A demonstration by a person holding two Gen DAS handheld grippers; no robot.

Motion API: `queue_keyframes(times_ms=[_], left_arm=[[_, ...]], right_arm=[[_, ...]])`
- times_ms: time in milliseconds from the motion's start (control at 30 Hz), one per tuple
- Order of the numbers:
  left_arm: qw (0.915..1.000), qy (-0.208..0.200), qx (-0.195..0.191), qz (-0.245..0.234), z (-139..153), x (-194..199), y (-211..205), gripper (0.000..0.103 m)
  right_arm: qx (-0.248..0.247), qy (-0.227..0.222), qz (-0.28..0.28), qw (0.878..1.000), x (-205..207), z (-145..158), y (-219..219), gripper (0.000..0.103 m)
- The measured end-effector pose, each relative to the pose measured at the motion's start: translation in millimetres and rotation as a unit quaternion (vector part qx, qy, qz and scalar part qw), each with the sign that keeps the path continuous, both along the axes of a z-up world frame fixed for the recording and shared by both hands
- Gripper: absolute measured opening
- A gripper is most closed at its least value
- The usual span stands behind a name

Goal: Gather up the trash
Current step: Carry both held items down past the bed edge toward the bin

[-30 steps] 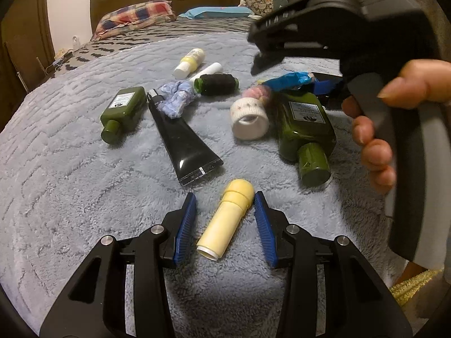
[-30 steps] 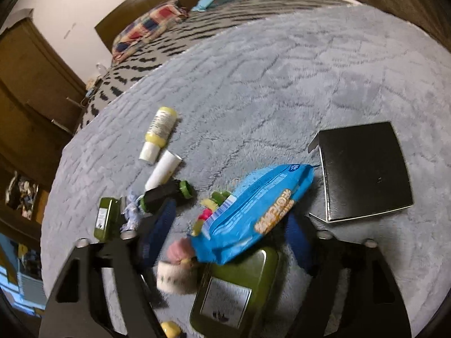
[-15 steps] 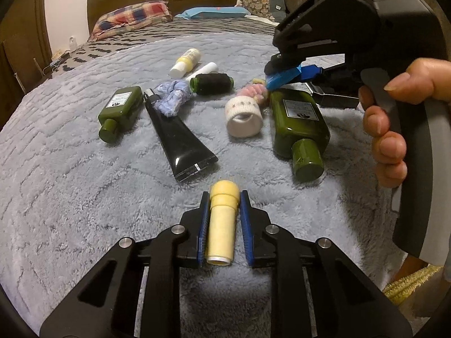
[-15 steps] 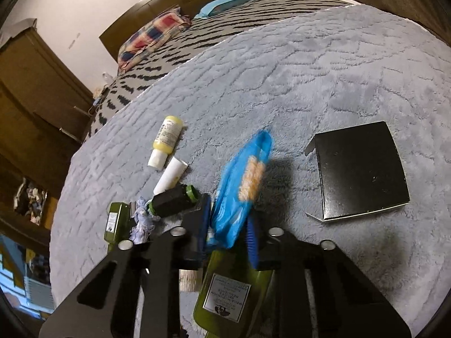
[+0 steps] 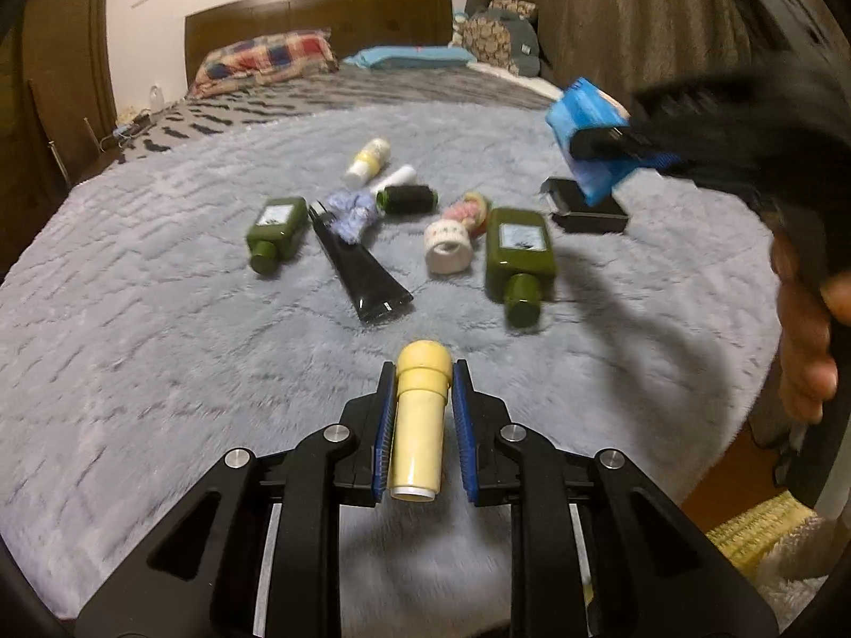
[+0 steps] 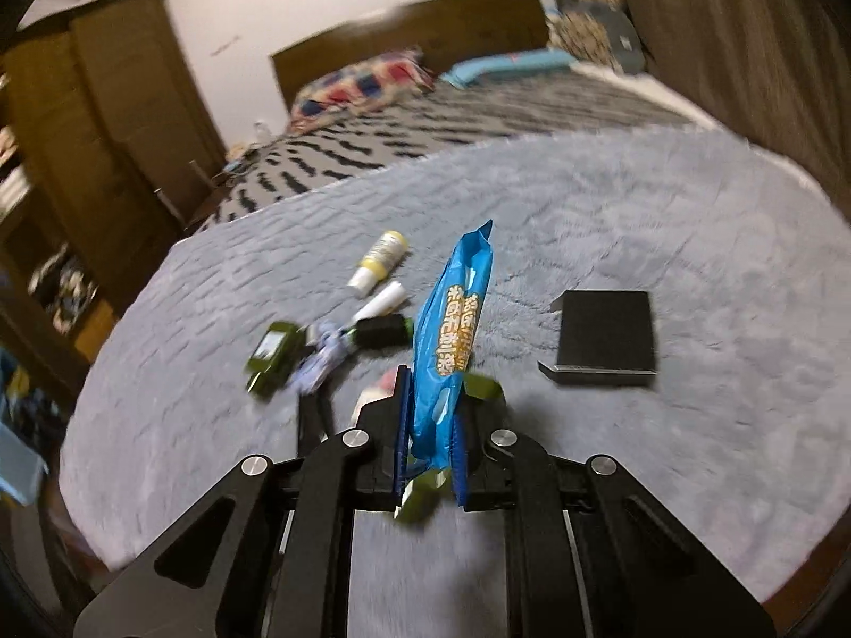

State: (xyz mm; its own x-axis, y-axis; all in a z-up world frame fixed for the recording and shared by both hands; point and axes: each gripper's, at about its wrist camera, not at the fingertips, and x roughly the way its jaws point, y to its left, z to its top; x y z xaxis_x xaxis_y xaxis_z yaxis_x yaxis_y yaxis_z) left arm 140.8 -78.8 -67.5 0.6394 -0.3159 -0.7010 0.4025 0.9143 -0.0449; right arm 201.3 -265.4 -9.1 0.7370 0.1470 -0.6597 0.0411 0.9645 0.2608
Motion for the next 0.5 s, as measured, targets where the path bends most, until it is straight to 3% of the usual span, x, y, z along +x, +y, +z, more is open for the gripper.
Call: queue_keyframes(times_ms=[233, 500], left_arm=[[0.9996, -0.019, -0.018, -0.004, 19, -65, 12, 0.019], [0.9998, 0.001, -0.019, -0.004, -4, -126, 21, 0.019]], right_arm=[[-0.027, -0.024, 0.036, 0.999, -93, 6, 7, 0.014], [-0.045, -0.003, 0.061, 0.997, -177, -35, 25, 0.014]])
